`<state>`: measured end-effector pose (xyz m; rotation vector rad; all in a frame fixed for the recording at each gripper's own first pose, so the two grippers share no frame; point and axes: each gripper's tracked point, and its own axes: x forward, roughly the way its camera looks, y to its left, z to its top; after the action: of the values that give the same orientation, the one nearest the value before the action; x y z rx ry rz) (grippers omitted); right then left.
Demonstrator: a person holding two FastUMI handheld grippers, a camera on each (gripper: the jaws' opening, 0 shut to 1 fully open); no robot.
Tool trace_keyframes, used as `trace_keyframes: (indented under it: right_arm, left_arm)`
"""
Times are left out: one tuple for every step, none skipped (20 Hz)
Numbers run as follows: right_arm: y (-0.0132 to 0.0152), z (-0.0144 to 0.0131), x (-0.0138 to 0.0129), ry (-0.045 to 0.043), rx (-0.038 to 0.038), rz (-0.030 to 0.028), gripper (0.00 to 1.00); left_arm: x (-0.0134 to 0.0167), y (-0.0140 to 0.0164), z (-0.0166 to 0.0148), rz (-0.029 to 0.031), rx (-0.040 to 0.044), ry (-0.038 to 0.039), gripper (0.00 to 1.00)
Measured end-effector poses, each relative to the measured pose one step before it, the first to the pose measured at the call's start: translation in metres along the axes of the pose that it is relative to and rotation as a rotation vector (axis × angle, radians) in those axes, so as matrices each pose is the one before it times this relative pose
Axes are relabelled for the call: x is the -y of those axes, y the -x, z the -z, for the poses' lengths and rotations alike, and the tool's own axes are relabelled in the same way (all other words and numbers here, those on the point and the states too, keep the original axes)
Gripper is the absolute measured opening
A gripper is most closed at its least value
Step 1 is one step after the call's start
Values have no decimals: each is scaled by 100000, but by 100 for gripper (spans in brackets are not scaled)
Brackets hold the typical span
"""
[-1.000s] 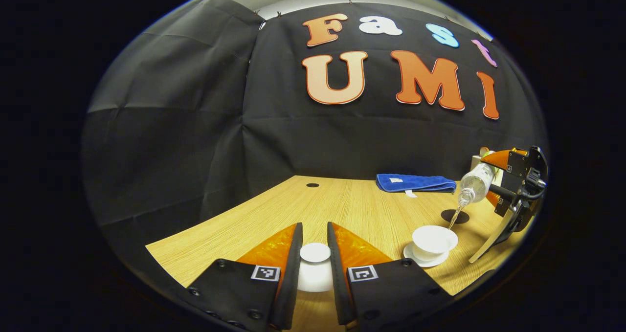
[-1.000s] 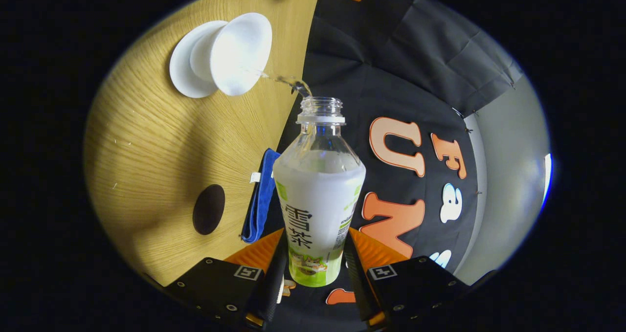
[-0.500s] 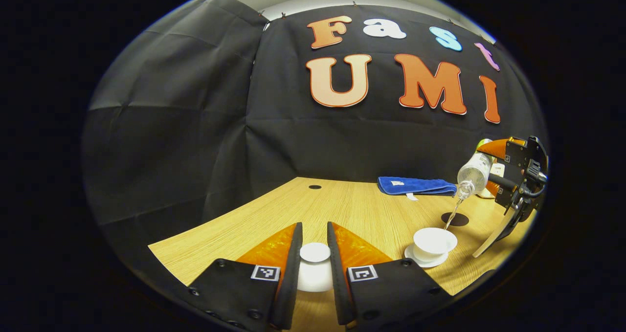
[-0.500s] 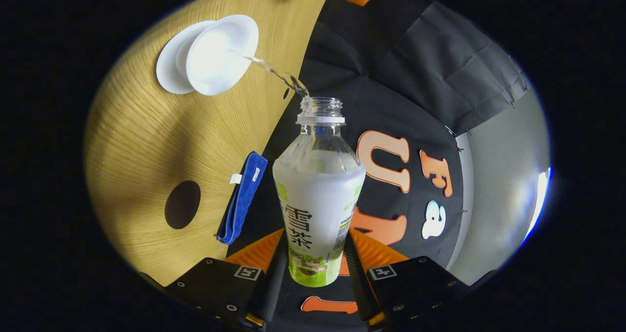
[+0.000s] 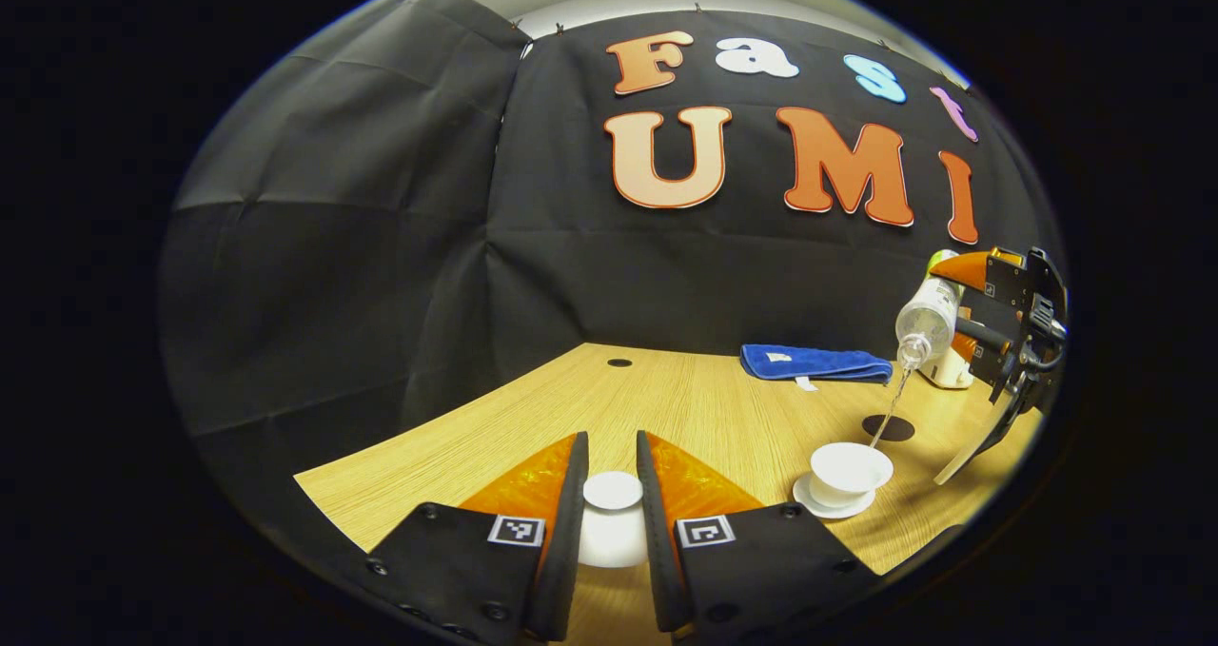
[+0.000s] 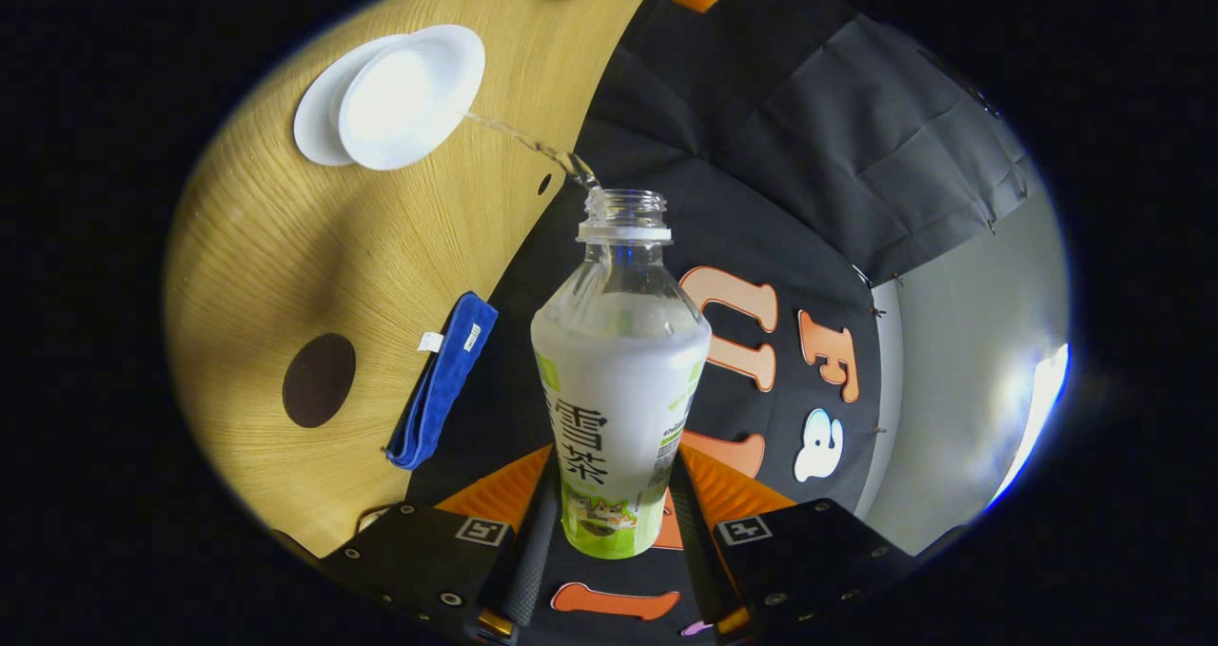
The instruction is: Open the teacup lid with one hand, grasp the water bottle and pour water into the teacup with the other hand; after pouring, place the water bottle on the coaster and then close the teacup lid.
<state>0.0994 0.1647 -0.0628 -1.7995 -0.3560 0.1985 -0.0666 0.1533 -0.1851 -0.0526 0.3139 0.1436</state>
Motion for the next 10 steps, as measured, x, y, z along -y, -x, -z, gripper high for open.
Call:
trace_keyframes:
  right_arm:
    - [-106,181,214,864,186,570,64]
    - [-87,202,154,703,-313,335,64]
    - [-9,196,120,705,-136,460,64]
    - [-11,26,173,684,307,761,64]
    - [125,-112,155,935,286,442,64]
    - [22,-180,105,1300,543,560,64]
    - [31,-46,208,909,-103,674,64]
    - [264,-223,-224,206,-605,373,64]
    - [123,-693,-349,618,1390,133,64]
    - [9,-768,-480,1719,1556,-393,64]
  left_arm:
    - [65,119,30,144,-174,42,37]
    - [-34,-27,28,120,-143,65,37]
    - [-75,53,-25,-231,-155,103,37]
    - [-13,6,50,-122,-15,71,37]
    - [45,-10,-9,-75,-50,-15,37]
    - [-28,28,176,-25,-366,-83,36]
    - [-13,-7,224,-33,-576,87,37]
    - [-5,-23,26,-122,-4,70,36]
    - [-45,-52,91,-544,-285,-242,37]
    - [50,1,250,48,-482,-177,37]
